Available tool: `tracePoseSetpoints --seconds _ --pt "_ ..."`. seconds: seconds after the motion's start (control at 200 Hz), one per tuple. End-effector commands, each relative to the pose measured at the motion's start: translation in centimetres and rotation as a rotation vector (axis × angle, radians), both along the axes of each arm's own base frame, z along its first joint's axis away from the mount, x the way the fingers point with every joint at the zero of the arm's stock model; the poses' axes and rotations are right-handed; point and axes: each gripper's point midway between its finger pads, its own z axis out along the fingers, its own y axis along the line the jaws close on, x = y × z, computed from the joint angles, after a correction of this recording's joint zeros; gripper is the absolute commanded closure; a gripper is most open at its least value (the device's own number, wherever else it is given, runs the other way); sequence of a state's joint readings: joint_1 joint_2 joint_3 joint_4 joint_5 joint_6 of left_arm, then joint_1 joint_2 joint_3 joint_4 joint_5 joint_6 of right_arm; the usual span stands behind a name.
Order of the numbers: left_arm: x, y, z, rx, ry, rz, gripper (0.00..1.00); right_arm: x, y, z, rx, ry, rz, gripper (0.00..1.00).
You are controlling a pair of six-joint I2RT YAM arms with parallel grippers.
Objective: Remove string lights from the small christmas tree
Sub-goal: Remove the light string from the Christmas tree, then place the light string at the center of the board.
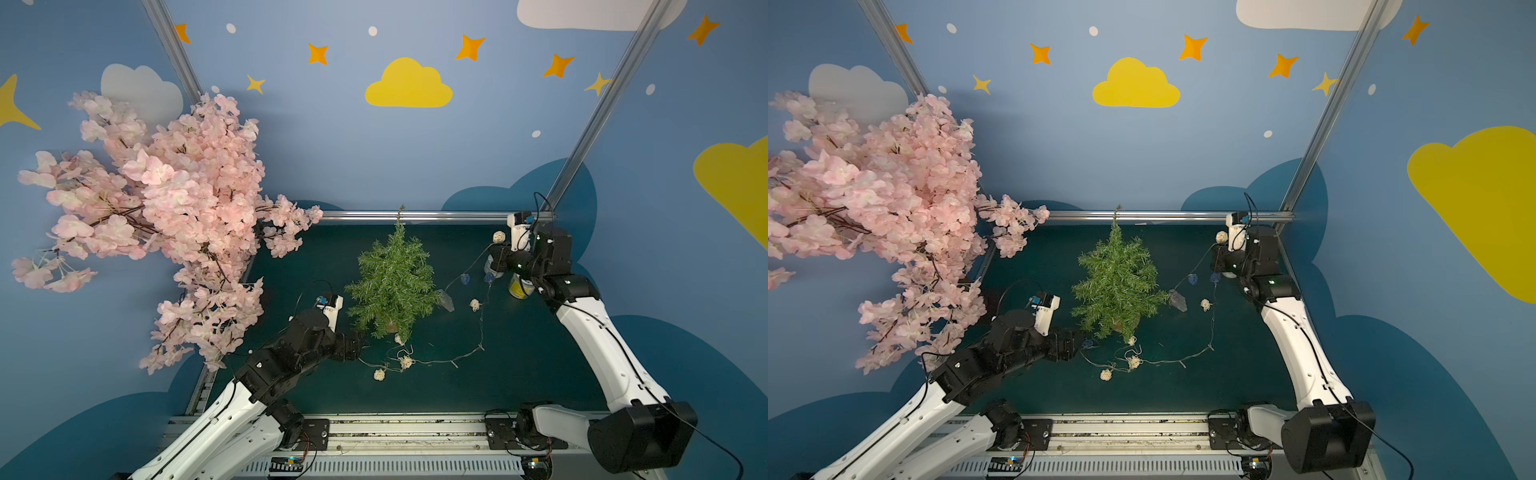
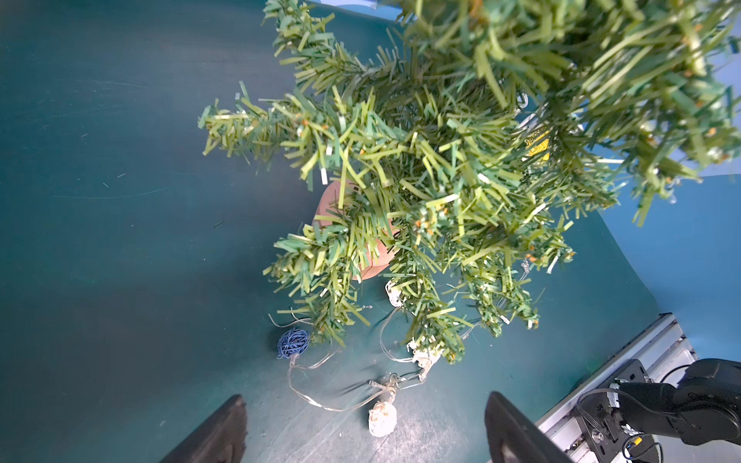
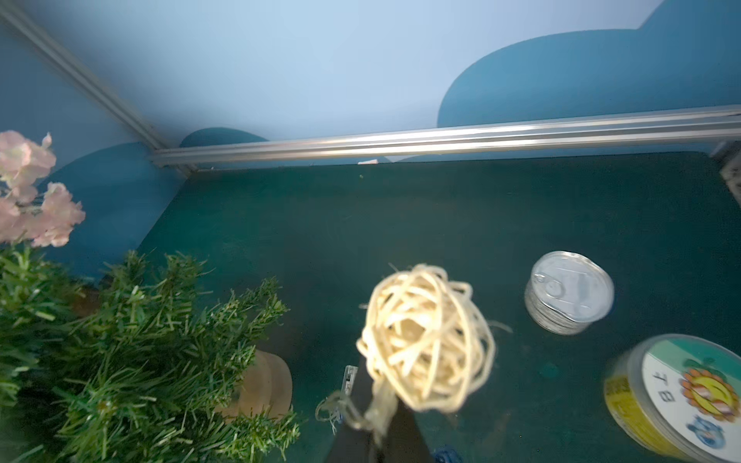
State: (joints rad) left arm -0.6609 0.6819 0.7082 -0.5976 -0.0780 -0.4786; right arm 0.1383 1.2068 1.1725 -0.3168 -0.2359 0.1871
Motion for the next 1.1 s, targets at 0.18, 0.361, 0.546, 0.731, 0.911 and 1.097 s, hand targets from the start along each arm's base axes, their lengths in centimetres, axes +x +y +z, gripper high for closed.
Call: tracePoseSetpoints --seconds 0.18,0.361,0.546,0.731,0.911,1.097 --pt "0.0 0.3 -0.5 0.002 -0.003 0.009 0.07 -1.8 -2.3 4.6 0.060 -0.058 -0.071 1.00" --pt "0.1 0.3 -0.3 0.002 -0.014 0.012 0.07 -4.0 0.4 8.4 0.050 -0.099 0.040 1.00" --pt "0.3 0.3 0.4 -0.009 -0.033 0.016 0.07 -5.8 1.1 11.0 -0.031 -0.095 0.022 1.00" --pt "0.2 0.7 0.9 -0.009 -0.049 0.027 0.07 -5.1 1.1 7.2 -0.033 0.030 -0.014 1.00" --pt "0.0 1.2 1.2 -0.004 -0.055 0.038 0.07 -2.6 1.8 -1.0 -0.055 0.223 -0.024 1.00" --pt "0.4 2.6 1.6 0.021 -0.057 0.113 0.07 0.4 3.1 -7.6 -0.050 0.352 -0.010 1.00"
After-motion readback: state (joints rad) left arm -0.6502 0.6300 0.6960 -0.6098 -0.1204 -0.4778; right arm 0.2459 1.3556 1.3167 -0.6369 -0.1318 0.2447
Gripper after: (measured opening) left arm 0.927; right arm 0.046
